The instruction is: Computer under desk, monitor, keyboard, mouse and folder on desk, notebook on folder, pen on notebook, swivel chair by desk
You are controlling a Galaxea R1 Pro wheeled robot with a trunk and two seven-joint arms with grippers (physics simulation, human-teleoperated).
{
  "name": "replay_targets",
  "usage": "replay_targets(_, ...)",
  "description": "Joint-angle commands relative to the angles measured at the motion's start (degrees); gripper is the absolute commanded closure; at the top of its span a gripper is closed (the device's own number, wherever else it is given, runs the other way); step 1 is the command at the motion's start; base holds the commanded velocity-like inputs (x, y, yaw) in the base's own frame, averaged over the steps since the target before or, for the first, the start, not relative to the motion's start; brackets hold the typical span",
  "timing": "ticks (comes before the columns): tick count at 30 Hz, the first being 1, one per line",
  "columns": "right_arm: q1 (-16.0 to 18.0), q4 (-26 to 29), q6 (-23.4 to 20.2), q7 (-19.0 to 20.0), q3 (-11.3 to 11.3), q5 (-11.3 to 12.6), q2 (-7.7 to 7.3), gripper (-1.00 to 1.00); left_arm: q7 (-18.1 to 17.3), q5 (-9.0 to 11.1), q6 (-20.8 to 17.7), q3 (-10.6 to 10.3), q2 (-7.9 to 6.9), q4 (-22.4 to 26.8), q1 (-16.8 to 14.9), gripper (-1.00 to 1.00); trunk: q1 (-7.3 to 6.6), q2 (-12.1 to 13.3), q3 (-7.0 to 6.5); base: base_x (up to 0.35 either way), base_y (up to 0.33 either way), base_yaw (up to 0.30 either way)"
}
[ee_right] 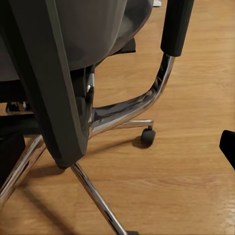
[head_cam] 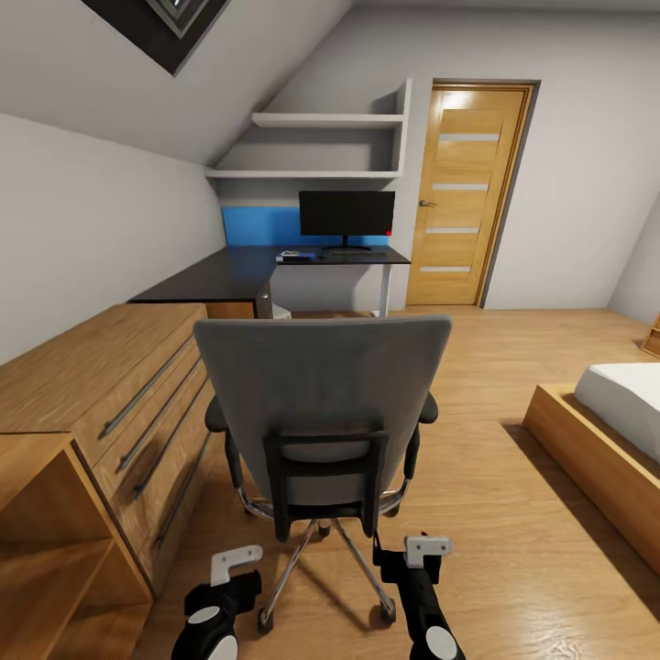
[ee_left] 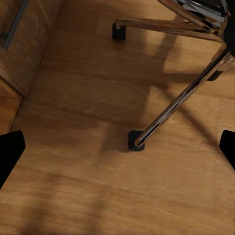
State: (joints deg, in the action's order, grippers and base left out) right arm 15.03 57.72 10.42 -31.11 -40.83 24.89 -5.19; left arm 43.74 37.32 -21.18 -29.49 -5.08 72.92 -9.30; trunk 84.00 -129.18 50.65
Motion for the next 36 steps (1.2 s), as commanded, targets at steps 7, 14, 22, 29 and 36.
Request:
replay_targets(7,0.1,-0.1,0.4,-0.2,-0.3,0.6,-0.11,-1.00,0.4,0.4,-0.2,-1.2,-0.04,0.0,-0.1,-1.00,-0.01,0.0,0.06,0.063,0.000,0.000)
replay_targets(14,0.1,-0.2,0.4,-0.2,-0.2,0.6,-0.26,-1.00,0.4,0.4,-0.2,-2.5,-0.10,-0.1,-0.1,-1.00,-0.01,0.0,0.06,0.159,0.000,0.000)
replay_targets(22,0.1,-0.2,0.3,-0.1,-0.2,0.7,-0.14,-1.00,0.4,0.3,-0.1,-2.7,-0.11,-0.4,-0.1,-1.00,-0.01,0.0,0.06,0.129,-0.024,0.000)
replay_targets(29,0.1,-0.2,0.4,-0.1,-0.3,0.6,-0.15,-1.00,0.4,0.2,-0.1,-2.7,-0.11,-0.9,-0.1,-1.00,-0.01,0.0,0.06,0.308,-0.078,0.000)
replay_targets(36,0.1,-0.2,0.7,-0.1,-0.3,0.6,-0.16,-1.00,0.4,0.2,1.4,-2.7,-0.19,-0.9,-0.1,-1.00,-0.01,0.0,0.06,0.317,-0.077,0.000)
